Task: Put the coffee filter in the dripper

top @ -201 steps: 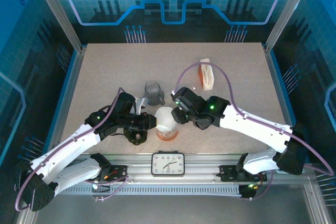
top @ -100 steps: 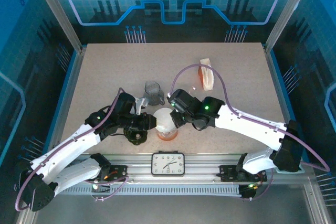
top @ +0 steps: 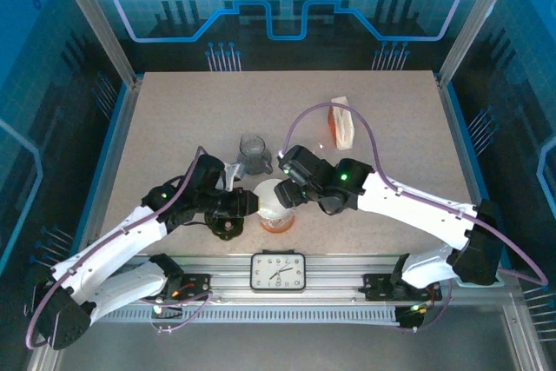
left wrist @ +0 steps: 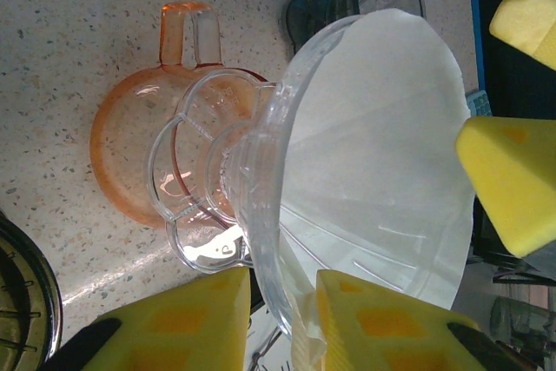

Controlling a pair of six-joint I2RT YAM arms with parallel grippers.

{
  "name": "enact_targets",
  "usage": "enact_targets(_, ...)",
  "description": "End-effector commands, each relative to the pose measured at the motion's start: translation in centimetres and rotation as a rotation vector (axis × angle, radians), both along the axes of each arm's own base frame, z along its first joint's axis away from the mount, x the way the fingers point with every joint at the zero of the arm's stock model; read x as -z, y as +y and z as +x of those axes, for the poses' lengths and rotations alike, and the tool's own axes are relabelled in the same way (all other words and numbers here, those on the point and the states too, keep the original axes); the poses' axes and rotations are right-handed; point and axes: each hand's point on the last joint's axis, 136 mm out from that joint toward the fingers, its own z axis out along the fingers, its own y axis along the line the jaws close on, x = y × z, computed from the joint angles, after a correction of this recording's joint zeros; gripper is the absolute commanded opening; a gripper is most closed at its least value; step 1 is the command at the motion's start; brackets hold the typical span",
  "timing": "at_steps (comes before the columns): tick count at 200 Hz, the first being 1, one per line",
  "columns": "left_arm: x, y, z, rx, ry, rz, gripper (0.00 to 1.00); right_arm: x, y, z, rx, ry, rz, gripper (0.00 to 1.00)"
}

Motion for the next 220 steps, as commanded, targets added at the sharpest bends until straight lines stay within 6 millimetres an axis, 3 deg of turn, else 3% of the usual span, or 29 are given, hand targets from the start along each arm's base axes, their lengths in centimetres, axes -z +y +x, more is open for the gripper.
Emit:
enact_targets(1,0.3,-0.2,-0.3,0.015,0.003,0.003,0.28,0.7,1.4,0.3,-0.018,0.056,-0.002,0.67)
enact_targets(118,0.6,-0.4,-0.2,0.021,0.010,0.001,0.28,6.9,1.7,0.1,-0.033,0.176,-0.141,0.67)
enact_targets(186,0.7,-0.4,-0.2,0.018,0.015,0.001,0.27,9.3,1.8,-0.2,-0.034,0.199,-0.175,0.66)
enact_targets(220,0.9,-0.4,-0.3,0.020,0.020,0.002,0.27,9.6,1.6,-0.3,-0.026,0.193,-0.181,0.66)
